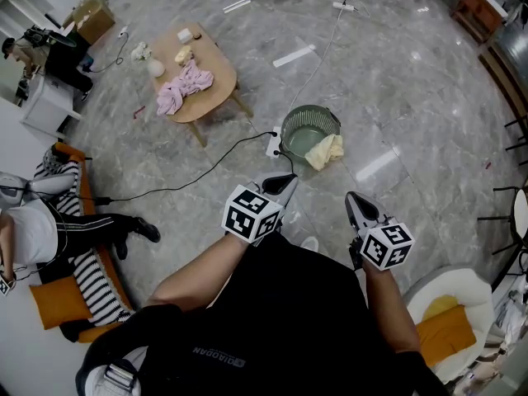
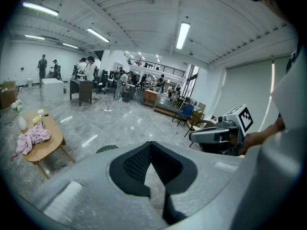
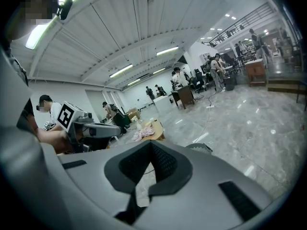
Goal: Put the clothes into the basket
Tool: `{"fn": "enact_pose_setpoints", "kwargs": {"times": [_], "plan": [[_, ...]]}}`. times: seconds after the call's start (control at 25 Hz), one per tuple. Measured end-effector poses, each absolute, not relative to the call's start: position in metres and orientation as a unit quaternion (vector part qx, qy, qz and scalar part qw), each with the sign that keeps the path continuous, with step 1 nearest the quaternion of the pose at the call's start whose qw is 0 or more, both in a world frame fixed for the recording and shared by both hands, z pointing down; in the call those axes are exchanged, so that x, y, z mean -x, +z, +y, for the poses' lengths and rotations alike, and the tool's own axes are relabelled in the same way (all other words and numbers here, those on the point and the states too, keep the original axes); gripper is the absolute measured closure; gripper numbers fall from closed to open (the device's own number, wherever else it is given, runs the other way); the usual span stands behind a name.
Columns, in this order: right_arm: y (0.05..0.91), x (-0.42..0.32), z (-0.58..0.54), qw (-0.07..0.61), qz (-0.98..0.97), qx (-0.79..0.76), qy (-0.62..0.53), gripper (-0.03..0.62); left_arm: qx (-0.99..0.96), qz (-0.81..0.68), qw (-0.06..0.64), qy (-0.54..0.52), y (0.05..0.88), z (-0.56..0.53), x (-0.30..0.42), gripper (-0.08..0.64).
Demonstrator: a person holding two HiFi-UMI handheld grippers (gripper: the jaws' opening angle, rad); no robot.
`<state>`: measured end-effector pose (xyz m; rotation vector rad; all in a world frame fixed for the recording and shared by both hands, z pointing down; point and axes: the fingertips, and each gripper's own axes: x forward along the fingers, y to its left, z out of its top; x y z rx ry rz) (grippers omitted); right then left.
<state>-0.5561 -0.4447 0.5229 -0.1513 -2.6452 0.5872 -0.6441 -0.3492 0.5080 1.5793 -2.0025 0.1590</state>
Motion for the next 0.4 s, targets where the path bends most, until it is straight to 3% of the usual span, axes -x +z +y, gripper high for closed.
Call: {"fn": "enact_pose_setpoints", "kwargs": {"times": [0.4], "plan": [[0.5246, 0.5584, -0.4431, 0.216, -0.951, 0.058, 0.213, 0.578, -0.591, -0.750, 0.291, 0.058, 0.5088, -0.3485, 0.6460, 0.560]]}}
